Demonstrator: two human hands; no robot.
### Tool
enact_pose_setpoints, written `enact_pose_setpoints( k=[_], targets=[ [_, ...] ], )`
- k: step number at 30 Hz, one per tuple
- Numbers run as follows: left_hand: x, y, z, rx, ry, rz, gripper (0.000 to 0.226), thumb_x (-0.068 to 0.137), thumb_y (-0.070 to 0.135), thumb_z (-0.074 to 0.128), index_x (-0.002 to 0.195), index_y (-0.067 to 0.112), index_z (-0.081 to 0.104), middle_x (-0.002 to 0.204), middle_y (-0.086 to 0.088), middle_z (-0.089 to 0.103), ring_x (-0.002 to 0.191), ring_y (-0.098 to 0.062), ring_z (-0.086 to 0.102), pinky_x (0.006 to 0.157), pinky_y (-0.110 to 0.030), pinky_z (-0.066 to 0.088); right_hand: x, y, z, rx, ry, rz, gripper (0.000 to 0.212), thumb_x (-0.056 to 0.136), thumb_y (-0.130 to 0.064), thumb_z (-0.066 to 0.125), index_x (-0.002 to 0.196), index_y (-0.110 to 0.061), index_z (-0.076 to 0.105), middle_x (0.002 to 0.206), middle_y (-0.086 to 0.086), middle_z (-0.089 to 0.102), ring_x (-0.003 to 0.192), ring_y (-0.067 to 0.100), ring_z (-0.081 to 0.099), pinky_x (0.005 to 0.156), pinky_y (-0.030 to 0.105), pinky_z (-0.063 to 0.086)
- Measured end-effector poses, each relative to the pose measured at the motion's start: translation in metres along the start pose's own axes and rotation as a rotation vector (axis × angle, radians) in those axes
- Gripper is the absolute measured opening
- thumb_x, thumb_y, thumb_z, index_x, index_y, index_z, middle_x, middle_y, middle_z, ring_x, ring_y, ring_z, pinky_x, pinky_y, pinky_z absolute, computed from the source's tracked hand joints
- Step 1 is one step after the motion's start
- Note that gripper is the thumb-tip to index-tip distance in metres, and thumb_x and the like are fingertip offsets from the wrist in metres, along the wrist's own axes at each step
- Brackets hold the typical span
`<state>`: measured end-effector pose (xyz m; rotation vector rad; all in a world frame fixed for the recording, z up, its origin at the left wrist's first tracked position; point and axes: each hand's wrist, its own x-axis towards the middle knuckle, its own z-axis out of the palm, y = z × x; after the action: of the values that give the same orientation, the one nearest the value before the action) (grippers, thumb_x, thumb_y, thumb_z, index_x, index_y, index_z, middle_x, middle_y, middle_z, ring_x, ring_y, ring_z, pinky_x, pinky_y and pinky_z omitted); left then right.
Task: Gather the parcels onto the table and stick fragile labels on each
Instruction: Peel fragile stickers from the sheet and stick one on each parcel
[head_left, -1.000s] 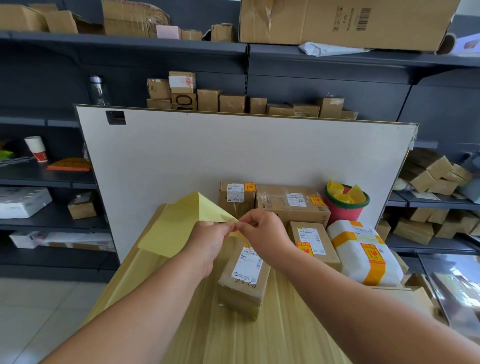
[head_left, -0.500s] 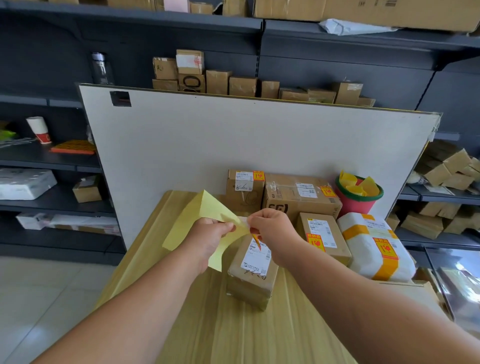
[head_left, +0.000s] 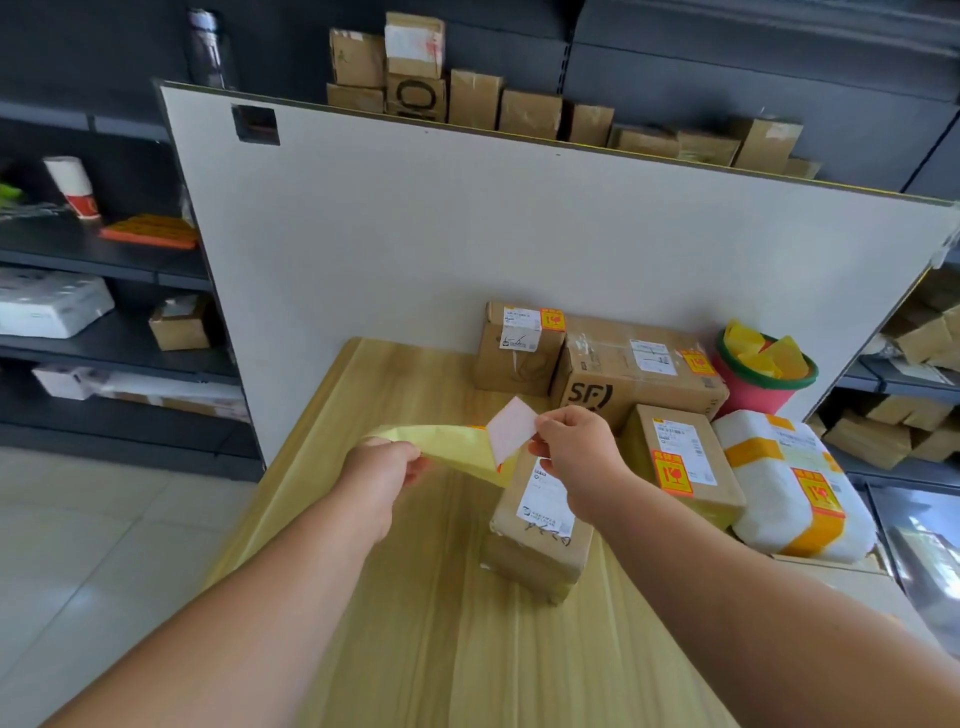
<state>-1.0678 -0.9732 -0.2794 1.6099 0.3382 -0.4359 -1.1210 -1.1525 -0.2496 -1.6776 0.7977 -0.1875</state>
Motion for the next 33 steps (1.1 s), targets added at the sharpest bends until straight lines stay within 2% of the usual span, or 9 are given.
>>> enact_pose_setpoints(
  k=[7,13,16,18,20,23,27,30,33],
  targets=[
    [0.041,-0.027,-0.017,0.012,0.046,-0.158,0.017,0.095,0.011,0.046,0.11,0.012,0.054,0.077,-0.004,0.069,0.07,-0.016,0.058,0.063,-0.029,0.038,0.018,0.008,0.012,-0.009,0.081,0.015,0.013,0.097,-0.019,0.05,0.093,-0.016,0.062,0.088,0.005,0.067,0.08,0.02,0.062,0.084,0.041,0.055],
    [0.061,-0.052,-0.027,0.056,0.028,-0.314,0.01,0.096,0.015,0.051,0.1,0.014,0.06,0.079,-0.002,0.069,0.077,-0.019,0.059,0.069,-0.031,0.039,0.025,0.019,0.02,-0.048,0.094,0.038,0.013,0.097,-0.019,0.051,0.094,-0.015,0.063,0.082,0.003,0.066,0.075,0.017,0.06,0.079,0.038,0.055],
    [0.064,-0.054,-0.026,0.075,-0.032,-0.339,0.015,0.098,0.021,0.049,0.092,0.022,0.062,0.086,-0.001,0.07,0.084,-0.019,0.061,0.084,-0.034,0.042,0.025,0.025,0.024,-0.059,0.087,0.044,0.012,0.095,-0.02,0.054,0.092,-0.012,0.063,0.077,0.003,0.066,0.073,0.019,0.057,0.071,0.036,0.051],
    [0.062,-0.052,-0.024,0.104,-0.076,-0.325,0.015,0.098,0.022,0.049,0.088,0.023,0.061,0.088,-0.002,0.071,0.084,-0.019,0.061,0.086,-0.035,0.042,0.025,0.027,0.027,-0.06,0.078,0.046,0.012,0.095,-0.02,0.055,0.092,-0.011,0.063,0.074,0.002,0.065,0.072,0.019,0.055,0.068,0.034,0.048],
    [0.056,-0.047,-0.018,0.169,-0.102,-0.262,0.012,0.096,0.02,0.051,0.089,0.021,0.061,0.088,-0.003,0.07,0.08,-0.019,0.06,0.078,-0.032,0.042,0.023,0.027,0.029,-0.06,0.073,0.045,0.012,0.095,-0.02,0.054,0.091,-0.013,0.063,0.073,0.002,0.064,0.071,0.019,0.055,0.066,0.034,0.048],
    [0.044,-0.038,-0.003,0.337,-0.129,0.059,0.01,0.09,0.014,0.056,0.088,0.018,0.065,0.084,0.001,0.065,0.08,-0.018,0.059,0.068,-0.026,0.041,0.02,0.026,0.031,-0.059,0.074,0.039,0.012,0.095,-0.021,0.054,0.092,-0.014,0.063,0.073,0.001,0.065,0.071,0.019,0.055,0.066,0.035,0.048],
    [0.024,-0.022,0.022,0.511,-0.184,0.468,0.006,0.087,0.022,0.063,0.092,0.02,0.066,0.092,0.008,0.066,0.089,-0.012,0.061,0.08,-0.03,0.05,0.016,0.022,0.034,-0.031,0.073,0.035,0.011,0.095,-0.019,0.055,0.092,-0.012,0.063,0.073,0.002,0.064,0.071,0.018,0.057,0.076,0.039,0.054],
    [0.019,-0.015,0.034,0.563,-0.166,0.611,0.014,0.084,0.025,0.068,0.097,0.019,0.067,0.101,0.005,0.065,0.097,-0.013,0.06,0.085,-0.032,0.05,0.011,0.019,0.035,0.016,0.045,0.057,0.011,0.095,-0.018,0.056,0.09,-0.012,0.063,0.077,0.004,0.066,0.071,0.016,0.062,0.079,0.035,0.056],
    [0.02,-0.013,0.037,0.547,-0.201,0.612,0.023,0.081,0.03,0.072,0.1,0.018,0.066,0.106,0.004,0.065,0.101,-0.013,0.06,0.089,-0.033,0.05,0.005,0.016,0.035,0.122,-0.022,0.103,0.009,0.095,-0.015,0.056,0.089,-0.011,0.062,0.082,0.008,0.067,0.072,0.019,0.064,0.077,0.035,0.056]
  ],
)
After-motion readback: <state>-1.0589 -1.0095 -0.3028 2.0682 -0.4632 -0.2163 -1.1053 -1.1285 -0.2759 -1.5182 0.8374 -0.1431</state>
